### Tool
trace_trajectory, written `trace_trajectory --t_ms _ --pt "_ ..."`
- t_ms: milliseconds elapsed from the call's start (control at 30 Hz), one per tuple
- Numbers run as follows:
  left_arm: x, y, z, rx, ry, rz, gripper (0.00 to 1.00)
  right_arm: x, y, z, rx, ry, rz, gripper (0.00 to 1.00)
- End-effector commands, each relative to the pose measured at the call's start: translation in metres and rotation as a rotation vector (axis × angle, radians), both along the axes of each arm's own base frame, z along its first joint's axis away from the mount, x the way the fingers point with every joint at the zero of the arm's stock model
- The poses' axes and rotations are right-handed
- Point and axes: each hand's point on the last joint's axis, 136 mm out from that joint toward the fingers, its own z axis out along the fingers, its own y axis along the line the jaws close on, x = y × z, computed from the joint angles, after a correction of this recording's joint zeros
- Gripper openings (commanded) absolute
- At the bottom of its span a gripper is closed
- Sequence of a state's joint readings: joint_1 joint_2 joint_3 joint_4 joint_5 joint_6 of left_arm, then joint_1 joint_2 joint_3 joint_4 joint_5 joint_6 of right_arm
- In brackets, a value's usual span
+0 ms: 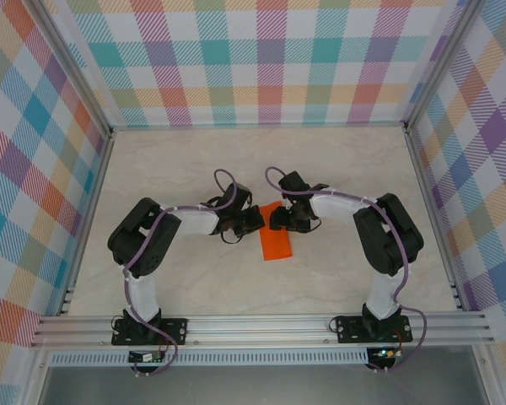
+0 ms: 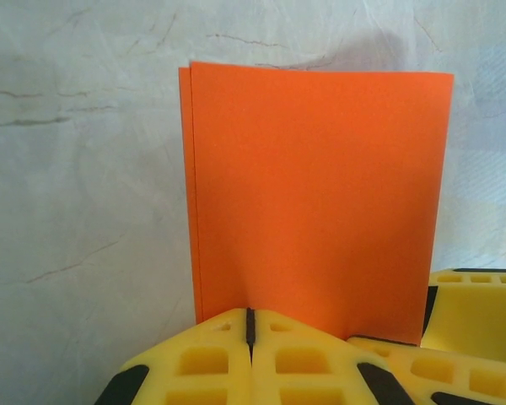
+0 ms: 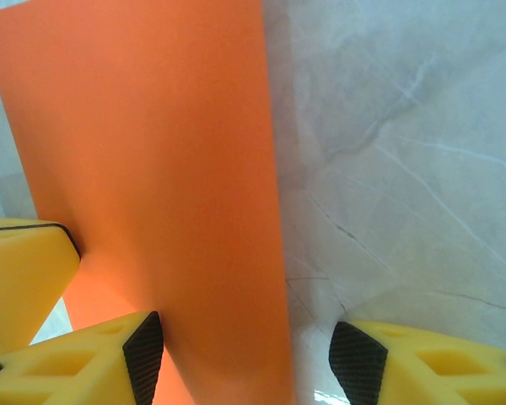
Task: Fold a paper plane with a square sheet of paper (pick it up from the middle)
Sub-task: Hold the square sheet of paper at the center of the table.
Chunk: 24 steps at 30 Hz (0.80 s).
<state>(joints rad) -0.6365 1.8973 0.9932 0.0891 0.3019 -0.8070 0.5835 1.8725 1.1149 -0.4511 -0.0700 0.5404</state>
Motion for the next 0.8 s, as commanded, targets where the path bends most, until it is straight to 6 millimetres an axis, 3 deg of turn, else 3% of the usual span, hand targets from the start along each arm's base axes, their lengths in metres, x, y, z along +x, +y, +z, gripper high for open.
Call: trace_trajectory --t_ms 0,167,300,400,533,600,767 --pt "-0.021 0.021 -0.033 0.128 0.094 0.013 0.0 -0.028 -0.022 -0.065 -0.114 0.111 0.02 0.62" --pt "-0.037 0.036 -0.052 0.188 0.157 0.019 0.0 -0.004 -0.006 0.012 0.034 -0.034 0.011 0.63" --pt "-0.044 0.041 -0.059 0.21 0.184 0.021 0.0 0.009 -0.012 0.064 0.066 -0.158 -0.004 0.67" --pt "-0.045 0.044 -0.061 0.223 0.189 0.023 0.0 0.011 -0.012 0.078 0.084 -0.177 -0.008 0.68" --pt "-0.048 0.047 -0.064 0.233 0.197 0.028 0.0 0.006 0.017 0.086 0.239 -0.136 0.047 0.65" --pt "-0.049 0.048 -0.064 0.234 0.202 0.031 0.0 0.007 0.029 0.086 0.297 -0.102 0.055 0.58" --pt "-0.049 0.049 -0.066 0.25 0.212 0.031 0.0 0.015 0.051 0.077 0.376 -0.055 0.073 0.22"
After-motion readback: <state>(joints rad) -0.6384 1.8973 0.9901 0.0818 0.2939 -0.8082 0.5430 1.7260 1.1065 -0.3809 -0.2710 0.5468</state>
